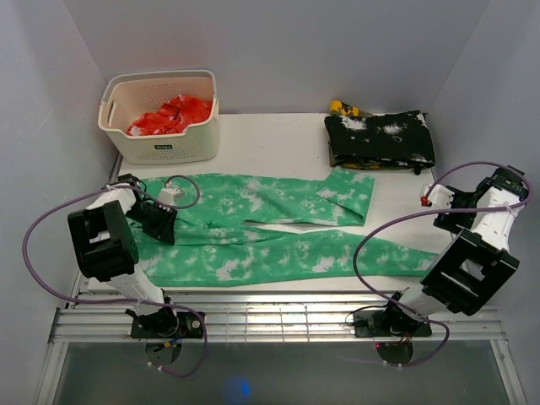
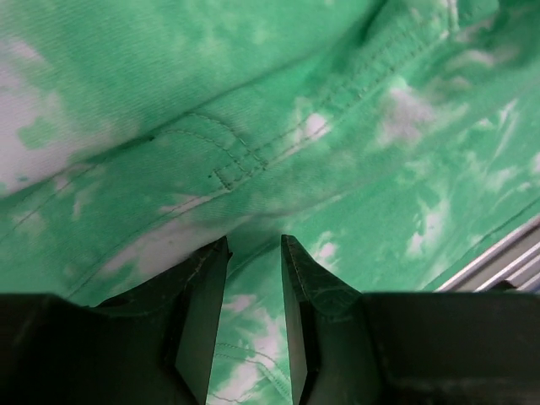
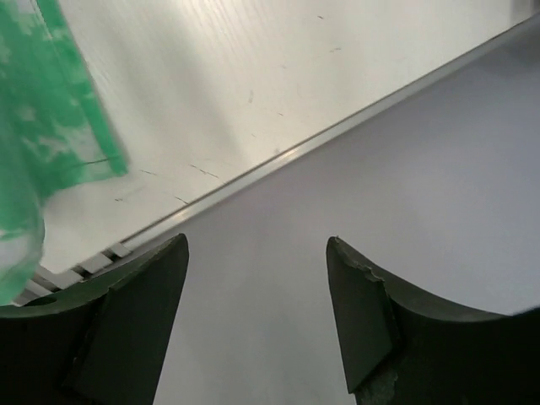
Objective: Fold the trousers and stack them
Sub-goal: Flatten the trousers out
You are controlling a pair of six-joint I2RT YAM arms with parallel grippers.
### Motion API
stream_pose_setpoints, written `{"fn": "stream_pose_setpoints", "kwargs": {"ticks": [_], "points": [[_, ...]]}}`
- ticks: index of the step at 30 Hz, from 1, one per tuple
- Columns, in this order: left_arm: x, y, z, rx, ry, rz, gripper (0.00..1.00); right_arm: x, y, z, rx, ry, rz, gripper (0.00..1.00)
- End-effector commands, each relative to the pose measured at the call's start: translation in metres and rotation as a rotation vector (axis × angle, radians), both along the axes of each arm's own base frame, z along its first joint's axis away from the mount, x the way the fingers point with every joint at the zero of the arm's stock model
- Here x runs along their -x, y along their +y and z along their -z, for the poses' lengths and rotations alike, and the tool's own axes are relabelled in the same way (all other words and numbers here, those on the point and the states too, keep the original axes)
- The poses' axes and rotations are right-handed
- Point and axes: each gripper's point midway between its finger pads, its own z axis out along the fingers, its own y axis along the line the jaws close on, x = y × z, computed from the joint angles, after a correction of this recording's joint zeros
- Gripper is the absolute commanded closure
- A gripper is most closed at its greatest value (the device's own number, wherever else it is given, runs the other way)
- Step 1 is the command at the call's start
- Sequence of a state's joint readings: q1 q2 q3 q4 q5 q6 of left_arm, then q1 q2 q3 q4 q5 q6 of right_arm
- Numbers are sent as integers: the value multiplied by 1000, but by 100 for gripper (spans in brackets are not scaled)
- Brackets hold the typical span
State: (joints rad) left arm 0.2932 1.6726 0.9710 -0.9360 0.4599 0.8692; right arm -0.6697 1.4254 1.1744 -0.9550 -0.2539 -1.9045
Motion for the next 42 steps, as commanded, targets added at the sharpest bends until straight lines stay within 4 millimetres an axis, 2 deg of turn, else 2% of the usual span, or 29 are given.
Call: {"fn": "stream_pose_setpoints", "kwargs": {"ticks": [1, 5, 8, 11, 14, 16, 17, 18, 19, 20, 21, 22, 23, 24, 25, 26, 27, 29, 30, 31, 33, 36, 37, 38, 41, 42], "points": [[-43, 63, 9, -231, -118, 73, 56, 10, 10, 7, -91, 69, 87, 29], [-57, 62, 2, -217, -177, 115, 56, 11, 19, 19, -166, 136, 160, 37], [-61, 50, -10, -148, -196, 110, 55, 24, 44, 32, -222, 193, 179, 41], [-53, 38, -17, -87, -174, 105, 55, 44, 70, 46, -229, 228, 134, 46], [-43, 24, -27, -25, -184, 103, 54, 44, 91, 51, -244, 200, 126, 50], [-43, 14, -39, 13, -222, 89, 53, 25, 105, 44, -270, 136, 140, 49], [-41, 10, -40, 29, -226, 78, 52, 10, 114, 36, -329, 95, 229, 48], [-42, 4, -44, 64, -227, 48, 52, -16, 128, 26, -344, 30, 215, 48], [-42, 0, -49, 81, -235, 29, 51, -31, 136, 23, -374, 17, 254, 46], [-40, -4, -50, 100, -230, 11, 46, -58, 158, 3, -442, -34, 317, 46], [-39, -7, -50, 115, -227, -7, 46, -70, 172, -4, -478, -32, 337, 46], [-41, -11, -51, 136, -226, -45, 46, -82, 185, 1, -503, -2, 367, 45], [-40, -13, -52, 140, -227, -64, 46, -94, 200, -4, -530, -1, 382, 45], [-36, -16, -48, 144, -213, -82, 45, -111, 229, -19, -579, -17, 388, 45], [-38, -15, -46, 132, -209, -118, 45, -118, 247, -8, -575, 21, 386, 45], [-38, -16, -45, 129, -208, -137, 45, -124, 261, -8, -573, 26, 377, 45], [-36, -16, -42, 128, -197, -154, 45, -130, 289, -12, -576, 26, 345, 44], [-37, -15, -40, 122, -196, -189, 45, -142, 307, 4, -519, 20, 331, 42], [-38, -15, -39, 122, -197, -196, 45, -142, 327, 8, -501, 22, 289, 41], [-37, -15, -37, 123, -193, -209, 45, -152, 333, 17, -470, 2, 296, 39], [-36, -15, -34, 120, -190, -217, 44, -156, 352, 25, -449, 1, 276, 39], [-34, -12, -27, 100, -177, -236, 44, -164, 365, 46, -413, 21, 306, 39], [-35, -10, -24, 90, -181, -242, 44, -166, 364, 59, -389, 33, 329, 39], [-33, -9, -20, 82, -175, -246, 44, -170, 368, 61, -391, 32, 333, 39], [-34, -2, -10, 41, -162, -270, 44, -179, 363, 76, -348, 13, 370, 39], [-35, 2, -5, 23, -156, -285, 44, -181, 362, 86, -331, 22, 376, 39]]}}
